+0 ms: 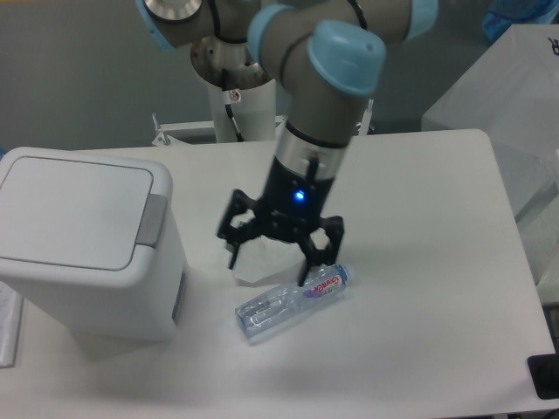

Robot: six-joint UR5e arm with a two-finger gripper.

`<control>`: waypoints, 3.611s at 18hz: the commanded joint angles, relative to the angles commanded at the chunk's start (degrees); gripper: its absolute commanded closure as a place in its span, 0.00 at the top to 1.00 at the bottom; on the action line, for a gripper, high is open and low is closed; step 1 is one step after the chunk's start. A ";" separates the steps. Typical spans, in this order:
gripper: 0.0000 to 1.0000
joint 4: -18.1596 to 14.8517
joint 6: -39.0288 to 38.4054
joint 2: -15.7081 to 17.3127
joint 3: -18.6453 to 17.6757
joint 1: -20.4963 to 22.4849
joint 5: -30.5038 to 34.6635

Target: Open the trash can

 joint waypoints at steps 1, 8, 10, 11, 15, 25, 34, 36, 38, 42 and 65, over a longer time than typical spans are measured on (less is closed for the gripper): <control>1.00 -0.09 -0.53 0.35 -0.26 -0.71 0.09; 1.00 0.09 -0.80 5.53 -7.20 -1.77 0.26; 1.00 0.17 -0.89 6.41 -8.61 -1.86 0.35; 1.00 0.18 -0.89 6.42 -8.96 -1.94 0.35; 1.00 0.26 -0.98 5.80 -9.14 -2.82 0.61; 1.00 0.26 -0.89 5.36 -9.41 -3.00 0.79; 1.00 0.35 -0.36 5.54 -7.03 -2.21 0.88; 1.00 0.79 0.25 5.36 -6.77 -0.20 2.01; 1.00 0.97 2.00 4.58 -6.77 1.74 3.86; 1.00 1.41 8.67 1.94 -6.77 6.13 6.41; 1.00 1.67 53.16 -10.37 -5.54 19.76 23.99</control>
